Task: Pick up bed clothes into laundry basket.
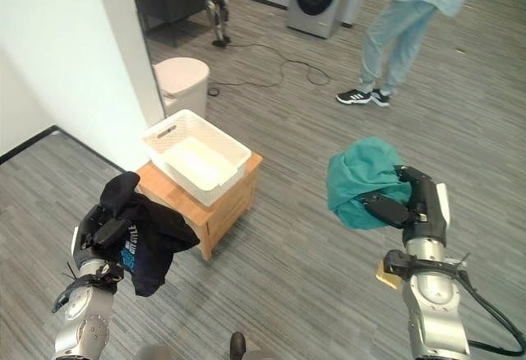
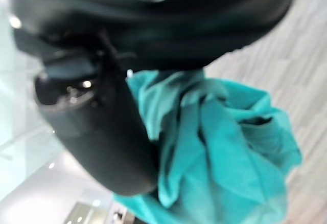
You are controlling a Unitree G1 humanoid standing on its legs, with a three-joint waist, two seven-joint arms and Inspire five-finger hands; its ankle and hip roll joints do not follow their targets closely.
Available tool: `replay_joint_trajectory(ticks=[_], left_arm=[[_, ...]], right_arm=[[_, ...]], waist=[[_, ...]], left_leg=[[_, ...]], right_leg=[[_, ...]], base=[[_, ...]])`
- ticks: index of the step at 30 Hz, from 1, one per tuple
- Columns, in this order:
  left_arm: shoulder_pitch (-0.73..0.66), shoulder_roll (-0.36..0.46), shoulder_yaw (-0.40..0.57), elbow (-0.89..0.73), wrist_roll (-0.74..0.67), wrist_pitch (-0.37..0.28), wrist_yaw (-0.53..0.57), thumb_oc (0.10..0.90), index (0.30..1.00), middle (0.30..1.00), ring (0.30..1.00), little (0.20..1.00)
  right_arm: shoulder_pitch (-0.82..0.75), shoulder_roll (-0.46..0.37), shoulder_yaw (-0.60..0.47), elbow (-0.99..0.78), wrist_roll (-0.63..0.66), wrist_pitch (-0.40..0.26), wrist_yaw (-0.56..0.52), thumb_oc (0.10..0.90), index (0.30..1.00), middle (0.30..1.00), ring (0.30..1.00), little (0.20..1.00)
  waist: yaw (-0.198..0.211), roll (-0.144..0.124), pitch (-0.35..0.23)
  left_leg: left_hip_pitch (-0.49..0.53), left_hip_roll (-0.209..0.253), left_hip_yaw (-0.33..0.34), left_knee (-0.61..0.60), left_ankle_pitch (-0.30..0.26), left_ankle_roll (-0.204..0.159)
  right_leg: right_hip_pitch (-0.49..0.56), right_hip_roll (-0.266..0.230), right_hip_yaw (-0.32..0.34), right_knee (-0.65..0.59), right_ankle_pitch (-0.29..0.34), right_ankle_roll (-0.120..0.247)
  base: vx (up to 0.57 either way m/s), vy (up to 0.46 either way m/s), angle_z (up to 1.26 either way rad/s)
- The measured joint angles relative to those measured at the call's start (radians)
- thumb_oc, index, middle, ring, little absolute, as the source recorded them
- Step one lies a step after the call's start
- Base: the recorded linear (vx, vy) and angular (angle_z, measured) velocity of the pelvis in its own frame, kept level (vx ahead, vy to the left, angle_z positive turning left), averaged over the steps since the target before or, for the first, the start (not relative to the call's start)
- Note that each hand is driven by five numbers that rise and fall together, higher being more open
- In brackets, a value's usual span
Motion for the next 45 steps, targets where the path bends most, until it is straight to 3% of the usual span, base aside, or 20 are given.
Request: replay_joint_trajectory(ticks=[3, 5, 8, 9, 10, 13, 14, 15, 17, 19, 21, 22, 23, 24, 27, 30, 36, 38, 41, 45], left_arm=[[-0.003, 0.022, -0.006, 0.001, 0.003, 0.003, 0.000, 0.400, 0.300, 0.300, 0.300, 0.300], [-0.004, 0.026, -0.004, 0.000, 0.003, 0.003, 0.003, 0.400, 0.300, 0.300, 0.300, 0.300], [0.002, 0.027, -0.004, -0.003, 0.004, 0.003, 0.003, 0.400, 0.300, 0.300, 0.300, 0.300], [0.001, 0.030, -0.001, -0.003, 0.004, 0.003, 0.003, 0.400, 0.300, 0.300, 0.300, 0.300], [-0.001, 0.038, 0.014, -0.005, 0.004, 0.003, 0.004, 0.400, 0.300, 0.300, 0.300, 0.300], [-0.006, 0.056, 0.016, -0.015, 0.005, 0.003, 0.005, 0.400, 0.300, 0.300, 0.300, 0.300], [-0.017, 0.079, 0.008, -0.024, 0.014, 0.003, 0.006, 0.400, 0.300, 0.300, 0.300, 0.300], [-0.024, 0.100, -0.004, -0.029, 0.022, 0.003, 0.005, 0.400, 0.300, 0.300, 0.300, 0.300], [-0.042, 0.142, -0.016, -0.042, 0.023, 0.003, 0.000, 0.400, 0.300, 0.300, 0.300, 0.300], [-0.048, 0.153, -0.012, -0.044, 0.022, 0.002, -0.006, 0.400, 0.300, 0.300, 0.300, 0.300], [-0.053, 0.139, -0.016, -0.038, 0.020, -0.001, -0.016, 0.400, 0.300, 0.300, 0.300, 0.300], [-0.045, 0.142, -0.017, -0.033, 0.020, 0.003, -0.019, 0.400, 0.300, 0.300, 0.300, 0.300], [-0.020, 0.142, -0.012, -0.034, 0.021, 0.003, -0.019, 0.400, 0.300, 0.300, 0.300, 0.300], [0.022, 0.134, -0.013, -0.038, 0.021, 0.003, -0.020, 0.400, 0.300, 0.300, 0.300, 0.300], [0.131, 0.054, -0.006, -0.031, 0.011, 0.003, -0.027, 0.400, 0.300, 0.300, 0.300, 0.300], [0.148, 0.056, -0.019, -0.026, 0.000, 0.012, -0.038, 0.400, 0.300, 0.300, 0.300, 0.300], [0.119, 0.072, -0.019, -0.031, -0.020, 0.012, -0.045, 0.400, 0.300, 0.300, 0.300, 0.300], [0.102, 0.083, -0.017, -0.042, -0.020, 0.009, -0.047, 0.400, 0.300, 0.300, 0.300, 0.300], [0.092, 0.122, -0.018, -0.047, -0.020, 0.005, -0.049, 0.400, 0.300, 0.300, 0.300, 0.300], [0.103, 0.121, -0.042, -0.045, -0.020, 0.006, -0.050, 0.400, 0.300, 0.300, 0.300, 0.300]], right_arm=[[0.012, 0.001, 0.030, 0.000, 0.004, 0.002, 0.004, 0.400, 0.300, 0.300, 0.300, 0.300], [0.015, 0.000, 0.040, 0.000, 0.004, 0.010, 0.006, 0.400, 0.300, 0.300, 0.300, 0.300], [0.018, -0.024, 0.045, -0.001, 0.004, 0.012, 0.012, 0.400, 0.300, 0.300, 0.300, 0.300], [0.017, -0.027, 0.045, -0.001, 0.004, 0.014, 0.014, 0.400, 0.300, 0.300, 0.300, 0.300], [0.010, -0.058, 0.057, -0.001, 0.001, 0.017, 0.018, 0.400, 0.300, 0.300, 0.300, 0.300], [0.001, -0.125, 0.063, -0.003, -0.013, 0.019, 0.025, 0.400, 0.300, 0.300, 0.300, 0.300], [-0.016, -0.198, 0.079, 0.001, -0.030, 0.030, 0.030, 0.400, 0.300, 0.300, 0.300, 0.300], [-0.013, -0.233, 0.084, 0.002, -0.039, 0.032, 0.036, 0.400, 0.300, 0.300, 0.300, 0.300], [-0.031, -0.303, 0.094, 0.009, -0.050, 0.032, 0.040, 0.400, 0.300, 0.300, 0.300, 0.300], [-0.069, -0.394, 0.093, 0.012, -0.061, 0.030, 0.047, 0.400, 0.300, 0.300, 0.300, 0.300], [-0.078, -0.541, 0.091, 0.031, -0.063, 0.013, 0.049, 0.400, 0.300, 0.300, 0.300, 0.300], [-0.094, -0.570, 0.063, 0.045, -0.077, 0.011, 0.049, 0.400, 0.300, 0.300, 0.300, 0.300], [-0.102, -0.572, 0.049, 0.043, -0.083, 0.010, 0.050, 0.400, 0.300, 0.300, 0.300, 0.300], [-0.109, -0.589, 0.050, 0.034, -0.092, 0.010, 0.051, 0.400, 0.300, 0.300, 0.300, 0.300], [-0.211, -0.699, 0.131, 0.091, -0.111, -0.001, 0.078, 0.400, 0.300, 0.300, 0.300, 0.300], [-0.390, -0.765, 0.273, 0.171, -0.117, 0.001, 0.096, 0.400, 0.300, 0.300, 0.300, 0.300], [-0.581, -0.785, 0.467, 0.213, -0.186, -0.006, 0.113, 0.400, 0.300, 0.300, 0.300, 0.300], [-0.622, -0.785, 0.522, 0.236, -0.193, -0.009, 0.115, 0.400, 0.300, 0.300, 0.300, 0.300], [-0.775, -0.786, 0.687, 0.283, -0.196, -0.008, 0.116, 0.400, 0.300, 0.300, 0.300, 0.300], [-0.870, -0.788, 0.766, 0.281, -0.196, -0.011, 0.116, 0.400, 0.300, 0.300, 0.300, 0.300]], waist=[[0.006, 0.032, -0.005], [0.006, 0.048, -0.011], [0.006, 0.089, -0.032], [0.006, 0.085, -0.031], [0.008, 0.062, -0.031], [0.001, 0.055, -0.031], [0.008, 0.065, -0.021], [0.000, 0.061, -0.016], [-0.015, 0.024, 0.004], [-0.014, 0.013, 0.010], [-0.021, 0.029, 0.024], [-0.018, 0.007, 0.024], [-0.007, -0.023, 0.019], [0.012, -0.025, 0.018], [0.049, 0.025, -0.024], [0.072, 0.026, -0.025], [0.088, 0.022, -0.023], [0.092, 0.006, -0.014], [0.105, -0.041, 0.010], [0.118, -0.080, 0.028]], left_leg=[[-0.011, -0.027, 0.031, -0.246, 0.043, 0.028], [-0.024, -0.018, 0.048, -0.253, 0.062, 0.030], [-0.003, -0.017, 0.060, -0.269, 0.083, 0.069], [0.012, -0.028, 0.070, -0.282, 0.115, 0.102], [0.051, -0.080, 0.098, -0.296, 0.115, 0.131], [0.087, -0.136, 0.116, -0.321, 0.107, 0.181], [0.104, -0.144, 0.119, -0.345, 0.101, 0.193], [0.111, -0.153, 0.108, -0.349, 0.104, 0.195], [0.137, -0.176, 0.057, -0.349, 0.081, 0.215], [0.150, -0.184, 0.019, -0.355, 0.074, 0.217], [0.145, -0.177, -0.046, -0.356, 0.062, 0.206], [0.158, -0.193, -0.073, -0.356, 0.061, 0.198], [0.185, -0.216, -0.100, -0.357, 0.042, 0.187], [0.217, -0.215, -0.116, -0.359, 0.020, 0.174], [0.218, -0.145, -0.133, -0.356, -0.009, 0.130], [0.211, -0.118, -0.130, -0.349, -0.002, 0.114], [0.207, -0.121, -0.137, -0.355, 0.000, 0.111], [0.197, -0.123, -0.148, -0.355, 0.000, 0.111], [0.170, -0.127, -0.144, -0.352, 0.006, 0.107], [0.126, -0.125, -0.149, -0.345, 0.018, 0.104]], right_leg=[[0.014, 0.008, -0.007, 0.000, -0.034, 0.026], [0.029, 0.008, -0.004, 0.000, -0.045, 0.032], [0.054, 0.007, 0.016, 0.000, -0.082, 0.071], [0.064, -0.008, 0.023, 0.000, -0.091, 0.082], [0.069, -0.063, 0.041, 0.031, -0.121, 0.121], [-0.015, -0.115, 0.052, 0.239, -0.187, 0.180], [-0.176, -0.126, 0.056, 0.549, -0.205, 0.213], [-0.236, -0.141, 0.064, 0.656, -0.223, 0.237], [-0.306, -0.136, 0.125, 0.714, -0.238, 0.248], [-0.332, -0.132, 0.137, 0.562, -0.239, 0.224], [-0.304, -0.085, 0.236, 0.257, -0.197, 0.190], [-0.277, -0.093, 0.225, 0.096, -0.073, 0.191], [-0.244, -0.112, 0.212, 0.075, 0.022, 0.178], [-0.207, -0.119, 0.182, 0.069, 0.099, 0.183], [-0.155, -0.062, 0.128, -0.001, 0.103, 0.150], [-0.156, -0.036, 0.104, -0.001, 0.100, 0.145], [-0.152, -0.040, 0.093, -0.001, 0.099, 0.145], [-0.156, -0.043, 0.078, -0.001, 0.098, 0.146], [-0.182, -0.049, 0.077, -0.002, 0.095, 0.149], [-0.222, -0.047, 0.074, -0.002, 0.107, 0.137]], base=[[0.25, 0.077, 0.10], [0.22, 0.101, -0.04], [0.28, 0.168, -0.19], [0.29, 0.212, -0.32], [0.26, 0.218, -0.39], [0.13, 0.164, -0.16], [0.11, 0.080, 0.07], [0.22, 0.052, 0.37], [0.19, 0.014, 0.63], [0.23, -0.040, 0.58], [0.15, -0.048, 0.98], [0.17, -0.093, 1.20], [0.17, -0.111, 1.01], [0.16, -0.108, 0.53], [0.09, -0.097, 0.32], [0.06, -0.044, 0.25], [0.00, -0.021, 0.12], [-0.05, -0.029, 0.16], [-0.03, -0.014, -0.01], [-0.04, -0.013, 0.03]])
